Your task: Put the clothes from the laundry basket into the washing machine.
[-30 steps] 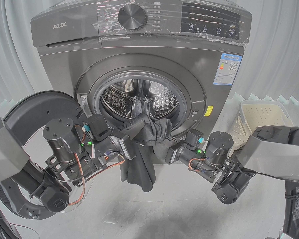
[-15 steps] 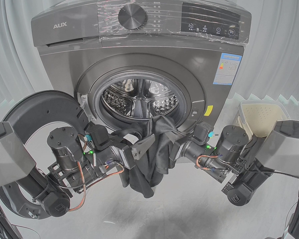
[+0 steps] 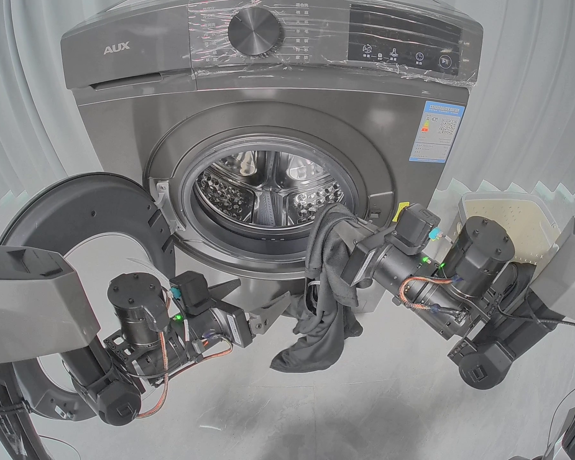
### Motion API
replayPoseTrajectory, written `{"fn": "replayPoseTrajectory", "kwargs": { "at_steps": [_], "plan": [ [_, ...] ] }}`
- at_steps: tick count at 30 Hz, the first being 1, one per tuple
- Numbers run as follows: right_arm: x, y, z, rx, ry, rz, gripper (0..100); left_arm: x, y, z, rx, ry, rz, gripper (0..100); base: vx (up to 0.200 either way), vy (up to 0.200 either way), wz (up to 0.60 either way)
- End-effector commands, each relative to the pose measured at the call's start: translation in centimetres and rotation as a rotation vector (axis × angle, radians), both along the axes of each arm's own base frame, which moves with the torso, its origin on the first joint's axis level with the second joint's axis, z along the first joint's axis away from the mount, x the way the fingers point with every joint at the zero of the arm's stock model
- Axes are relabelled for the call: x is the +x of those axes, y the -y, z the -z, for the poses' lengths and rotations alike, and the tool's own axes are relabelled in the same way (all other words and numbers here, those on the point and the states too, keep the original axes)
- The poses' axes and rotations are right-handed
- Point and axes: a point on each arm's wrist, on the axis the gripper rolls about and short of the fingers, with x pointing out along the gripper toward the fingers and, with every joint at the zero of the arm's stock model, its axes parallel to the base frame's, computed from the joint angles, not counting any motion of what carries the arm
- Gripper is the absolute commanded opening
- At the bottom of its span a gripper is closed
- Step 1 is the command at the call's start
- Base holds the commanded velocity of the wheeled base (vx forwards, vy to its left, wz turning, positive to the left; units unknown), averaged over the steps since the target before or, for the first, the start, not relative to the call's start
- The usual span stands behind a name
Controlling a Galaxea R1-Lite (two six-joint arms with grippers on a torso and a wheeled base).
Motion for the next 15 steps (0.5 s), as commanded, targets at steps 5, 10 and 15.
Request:
{"fn": "replayPoseTrajectory", "kwargs": {
  "at_steps": [5,10,15],
  "plan": [
    [-0.5,0.4,-1.6,0.025,0.035,-0.004,0,0.3,0.0,2.6,0.050,-0.075,-0.007,100,0.000,0.000,0.00],
    [-0.7,0.5,-2.0,0.033,0.045,-0.004,0,0.5,0.1,3.6,0.067,-0.097,-0.008,100,0.000,0.000,0.00],
    [-0.8,0.5,-2.1,0.034,0.049,-0.006,0,0.8,0.1,4.5,0.078,-0.121,-0.013,100,0.000,0.000,0.00]
  ]
}}
